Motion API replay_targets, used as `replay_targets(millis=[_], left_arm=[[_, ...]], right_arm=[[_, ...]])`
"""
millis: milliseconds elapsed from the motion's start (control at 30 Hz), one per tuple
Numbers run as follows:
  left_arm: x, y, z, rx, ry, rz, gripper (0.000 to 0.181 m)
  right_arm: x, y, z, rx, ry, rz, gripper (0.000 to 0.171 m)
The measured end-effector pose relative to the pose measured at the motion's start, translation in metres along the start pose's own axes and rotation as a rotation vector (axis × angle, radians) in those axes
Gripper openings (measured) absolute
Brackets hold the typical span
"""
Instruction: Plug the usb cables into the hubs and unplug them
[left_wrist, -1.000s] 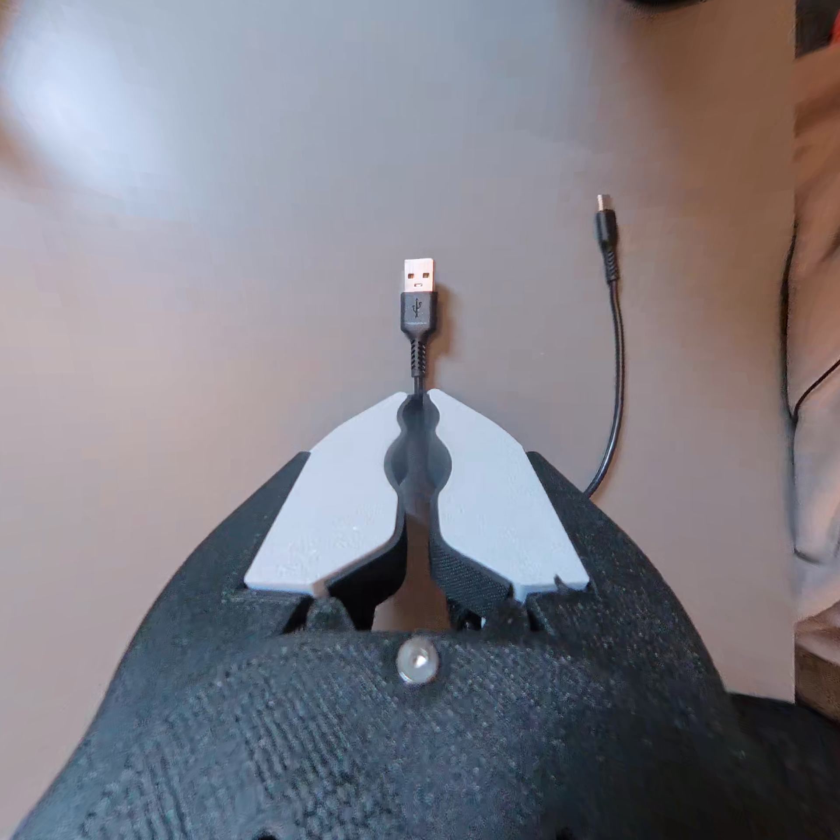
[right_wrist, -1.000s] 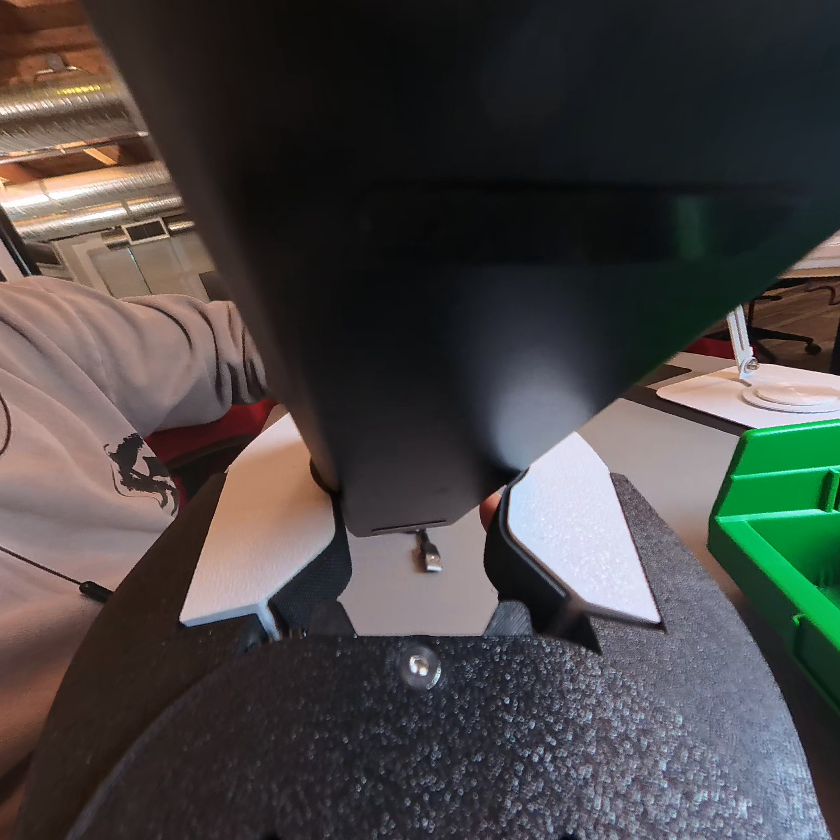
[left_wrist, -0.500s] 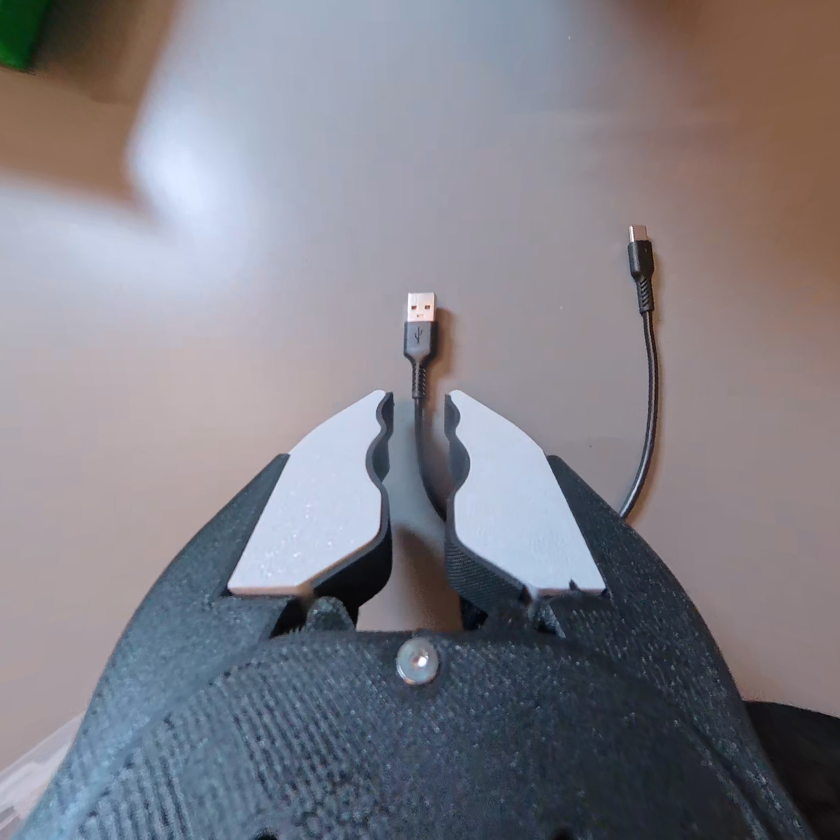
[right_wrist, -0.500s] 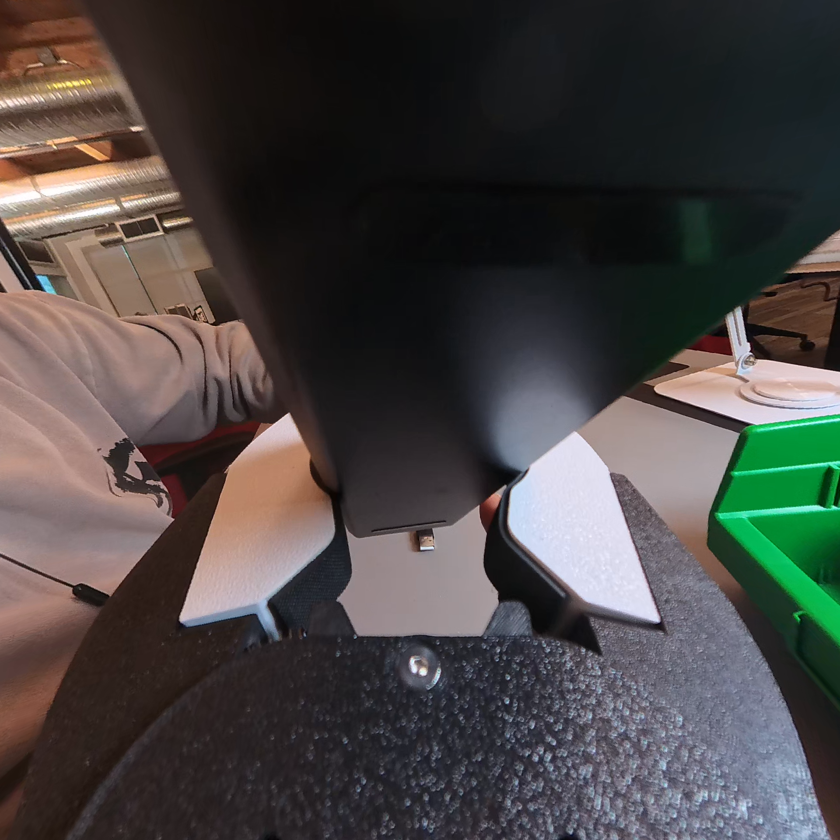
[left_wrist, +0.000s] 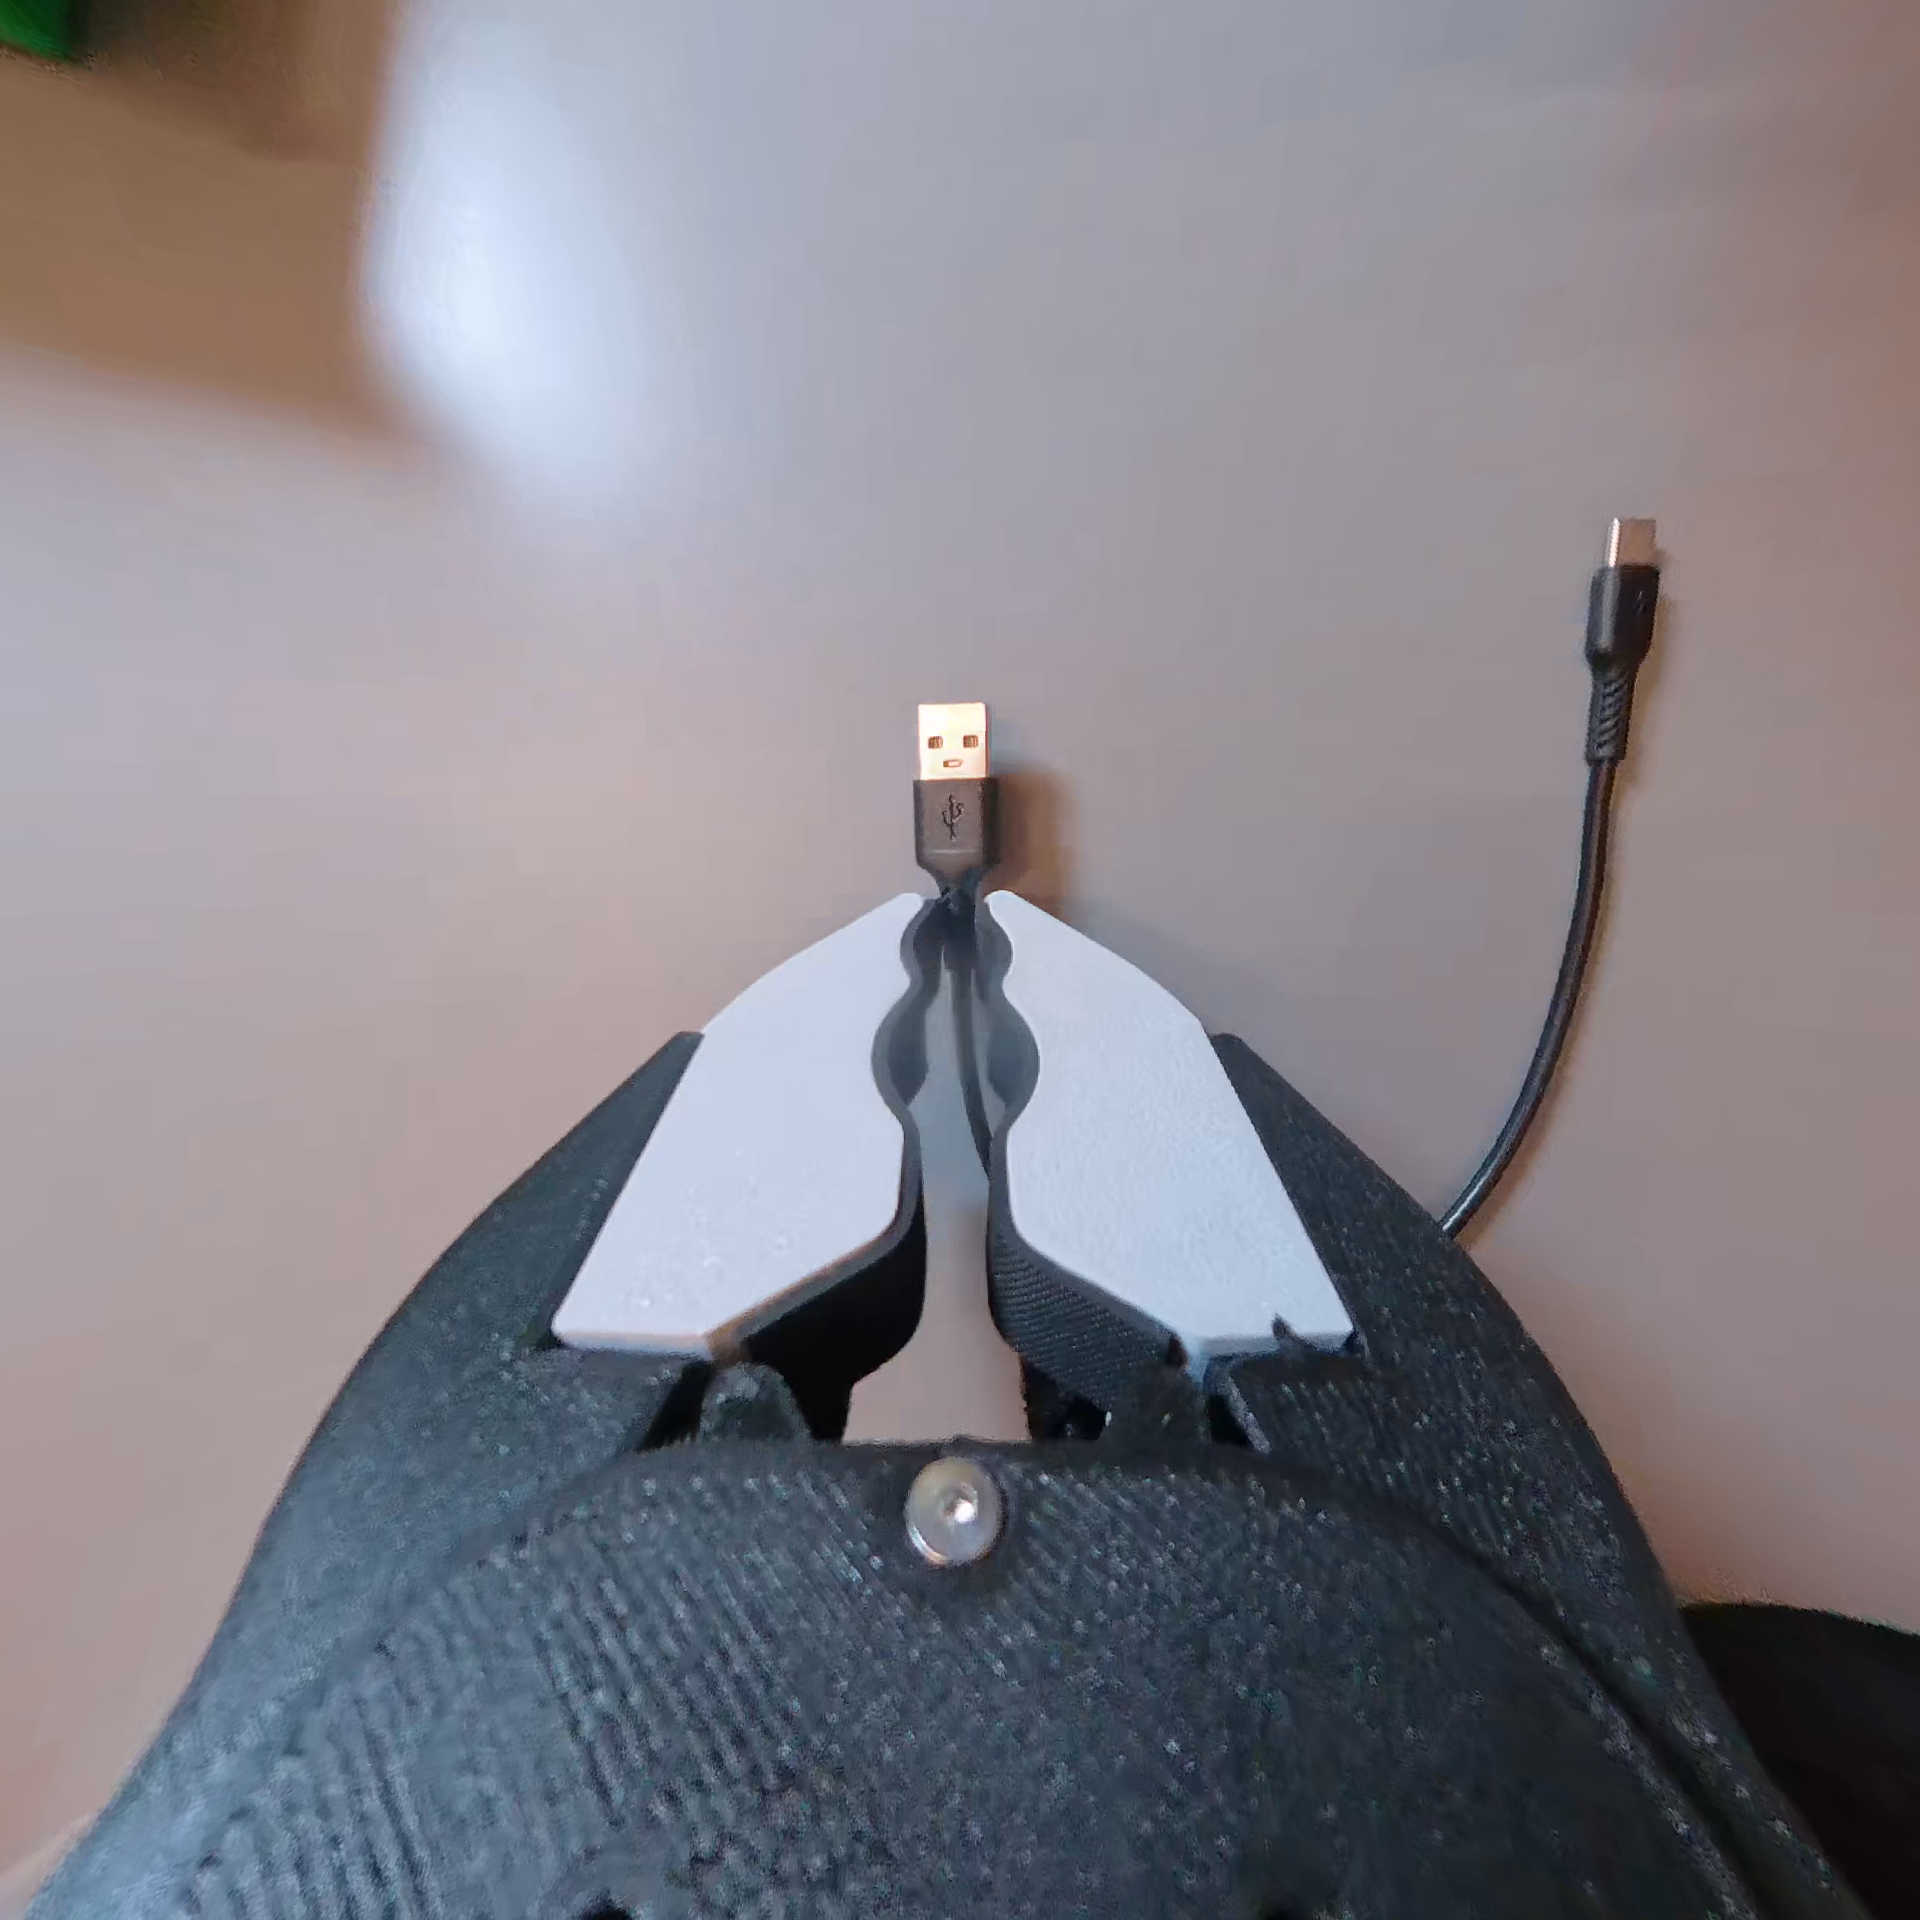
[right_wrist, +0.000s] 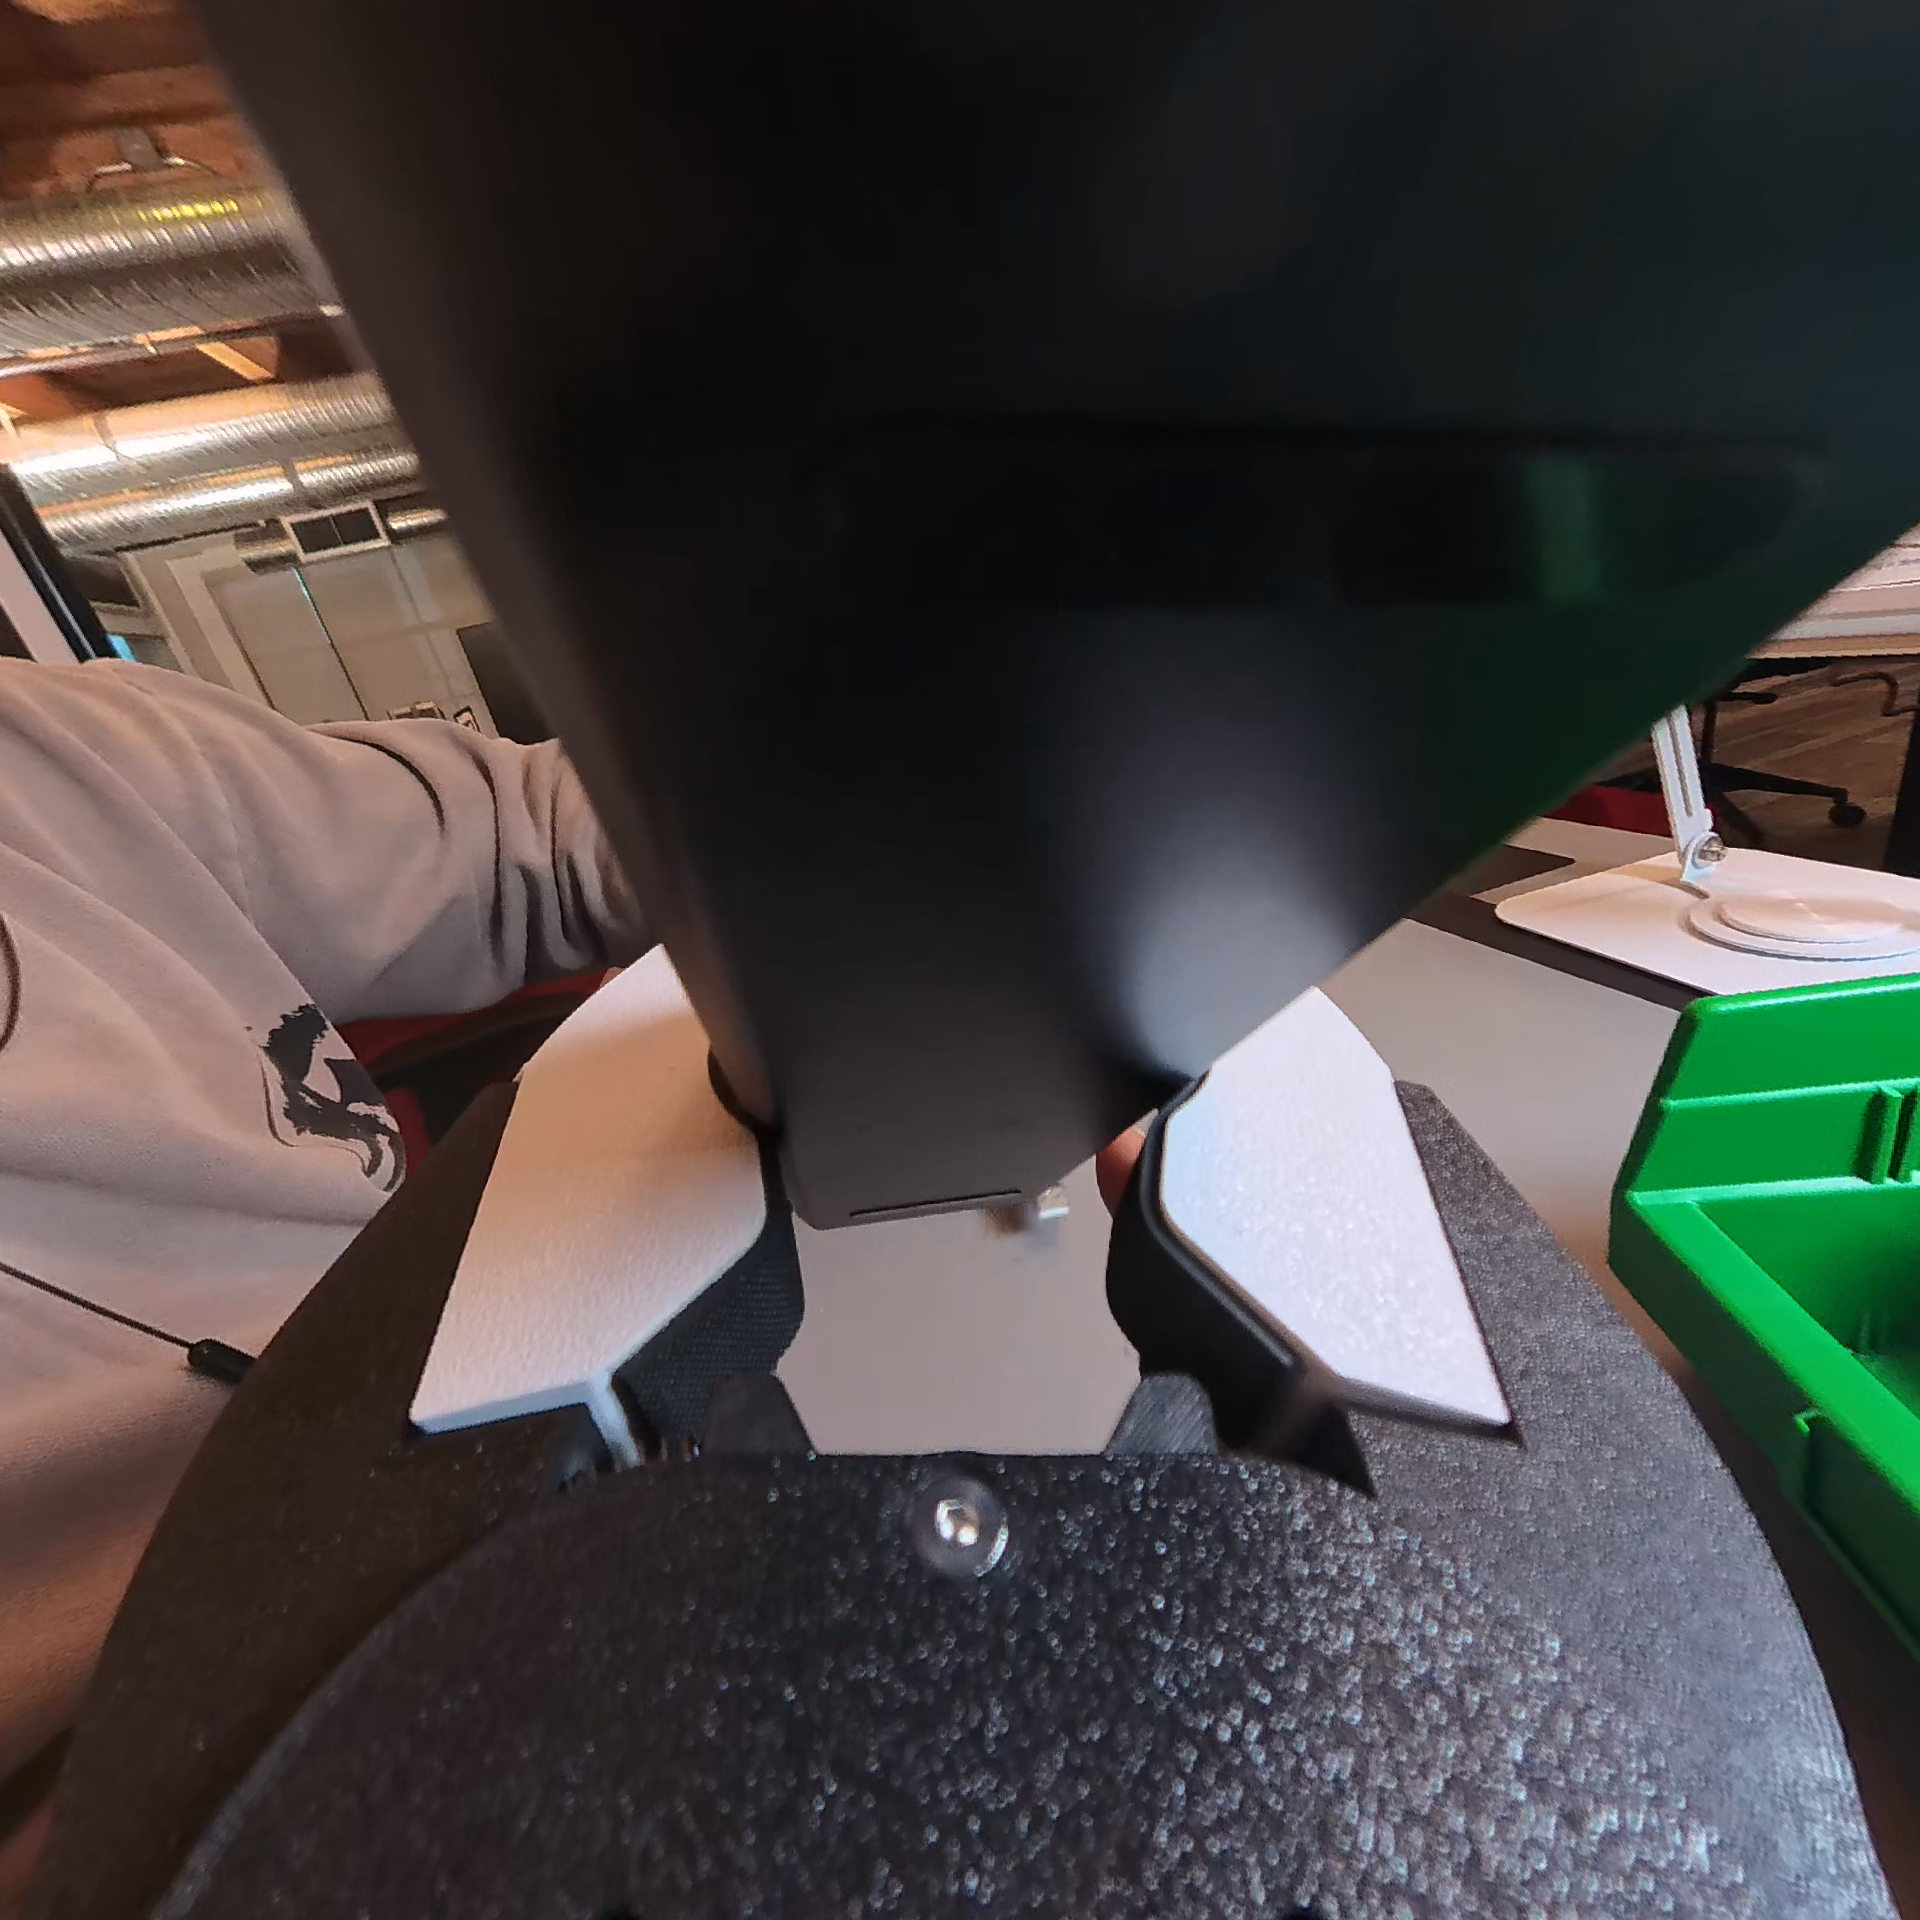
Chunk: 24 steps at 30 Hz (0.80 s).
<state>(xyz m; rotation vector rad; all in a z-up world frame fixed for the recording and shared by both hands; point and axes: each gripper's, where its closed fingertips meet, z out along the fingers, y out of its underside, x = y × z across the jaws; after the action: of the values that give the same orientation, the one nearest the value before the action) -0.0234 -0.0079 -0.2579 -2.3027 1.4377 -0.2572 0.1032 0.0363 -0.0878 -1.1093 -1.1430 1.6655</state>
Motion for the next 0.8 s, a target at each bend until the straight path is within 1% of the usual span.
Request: replay_targets(millis=[67, 100, 167, 233, 300, 367, 400, 433, 533, 600, 667, 733, 800], left_arm=[[-0.022, -0.007, -0.016, 0.041, -0.110, -0.020, 0.006], [-0.037, -0.012, -0.029, 0.065, -0.197, -0.023, 0.006], [-0.066, -0.023, -0.063, 0.134, -0.386, -0.026, 0.006], [-0.084, -0.037, -0.101, 0.224, -0.562, -0.024, 0.006], [-0.084, -0.048, -0.130, 0.285, -0.701, 0.032, 0.006], [-0.067, -0.054, -0.138, 0.315, -0.769, 0.115, 0.006], [-0.052, -0.053, -0.130, 0.317, -0.744, 0.145, 0.006], [-0.035, -0.050, -0.116, 0.315, -0.678, 0.151, 0.010], [0.019, -0.037, -0.071, 0.338, -0.423, 0.088, 0.019], [0.038, -0.028, -0.056, 0.331, -0.334, 0.059, 0.025], [0.046, -0.018, -0.046, 0.289, -0.276, 0.059, 0.030], [0.043, -0.009, -0.039, 0.237, -0.258, 0.054, 0.030], [0.037, -0.007, -0.031, 0.215, -0.207, 0.012, 0.029]], right_arm=[[0.000, -0.001, 0.000, 0.003, 0.001, -0.001, 0.073], [0.000, -0.001, 0.000, 0.005, 0.001, -0.001, 0.073], [0.000, -0.001, 0.000, 0.005, 0.002, 0.000, 0.073], [0.000, 0.000, 0.000, 0.002, 0.003, 0.000, 0.073], [0.000, 0.001, 0.001, -0.001, 0.004, 0.000, 0.073], [0.000, 0.001, 0.001, 0.000, 0.004, 0.000, 0.073], [0.000, 0.001, 0.001, 0.000, 0.005, 0.000, 0.073], [0.001, 0.000, 0.001, 0.002, 0.006, 0.001, 0.073], [0.001, 0.000, 0.001, 0.005, 0.006, 0.007, 0.073], [0.002, 0.001, 0.001, 0.005, 0.008, 0.012, 0.073], [0.003, 0.001, 0.001, 0.005, 0.009, 0.016, 0.073], [0.003, 0.002, 0.002, 0.003, 0.012, 0.015, 0.073], [0.003, 0.003, 0.002, 0.000, 0.015, 0.013, 0.073]])
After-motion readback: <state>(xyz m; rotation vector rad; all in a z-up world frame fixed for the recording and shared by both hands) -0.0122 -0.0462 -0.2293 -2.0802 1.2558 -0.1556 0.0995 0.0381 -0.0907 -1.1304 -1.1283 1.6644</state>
